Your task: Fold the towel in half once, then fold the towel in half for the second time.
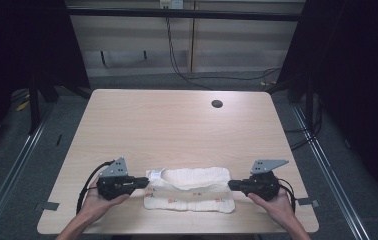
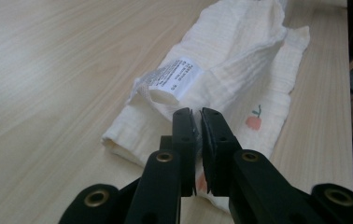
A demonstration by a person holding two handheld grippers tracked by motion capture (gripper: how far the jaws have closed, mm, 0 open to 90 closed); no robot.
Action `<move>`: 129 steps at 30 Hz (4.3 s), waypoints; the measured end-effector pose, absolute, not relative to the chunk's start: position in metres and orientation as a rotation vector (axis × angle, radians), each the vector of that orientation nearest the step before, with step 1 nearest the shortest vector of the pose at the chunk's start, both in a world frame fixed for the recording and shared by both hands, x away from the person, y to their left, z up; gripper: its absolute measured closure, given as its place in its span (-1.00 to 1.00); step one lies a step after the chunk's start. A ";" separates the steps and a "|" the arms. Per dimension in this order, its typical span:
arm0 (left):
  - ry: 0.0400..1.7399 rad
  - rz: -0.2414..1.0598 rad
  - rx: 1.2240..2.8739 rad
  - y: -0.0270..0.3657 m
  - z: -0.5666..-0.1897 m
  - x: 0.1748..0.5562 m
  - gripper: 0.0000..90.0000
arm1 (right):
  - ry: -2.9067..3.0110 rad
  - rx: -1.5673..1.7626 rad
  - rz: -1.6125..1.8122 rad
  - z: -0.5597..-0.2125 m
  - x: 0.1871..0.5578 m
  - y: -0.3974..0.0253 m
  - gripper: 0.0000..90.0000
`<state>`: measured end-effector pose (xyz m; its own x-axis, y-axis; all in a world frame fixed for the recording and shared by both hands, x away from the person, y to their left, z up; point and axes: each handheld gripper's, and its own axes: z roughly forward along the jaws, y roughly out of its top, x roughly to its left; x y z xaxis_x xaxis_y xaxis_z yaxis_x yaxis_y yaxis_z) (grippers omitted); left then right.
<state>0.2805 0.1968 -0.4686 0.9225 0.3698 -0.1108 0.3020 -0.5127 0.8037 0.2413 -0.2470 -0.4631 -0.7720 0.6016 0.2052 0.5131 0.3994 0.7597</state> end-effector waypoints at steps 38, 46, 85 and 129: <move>0.465 -0.043 2.138 0.208 -0.469 0.253 0.32 | 2.573 1.052 1.247 -0.476 0.221 -0.246 0.57; 0.526 -0.018 2.109 0.210 -0.467 0.264 0.20 | 2.553 1.060 1.245 -0.474 0.229 -0.240 0.45; 0.513 -0.002 2.276 0.137 -0.498 0.303 0.87 | 2.512 1.199 1.006 -0.493 0.253 -0.262 0.92; 0.695 0.088 2.159 0.157 -0.473 0.350 0.13 | 2.867 0.573 1.191 -0.485 0.252 -0.043 0.33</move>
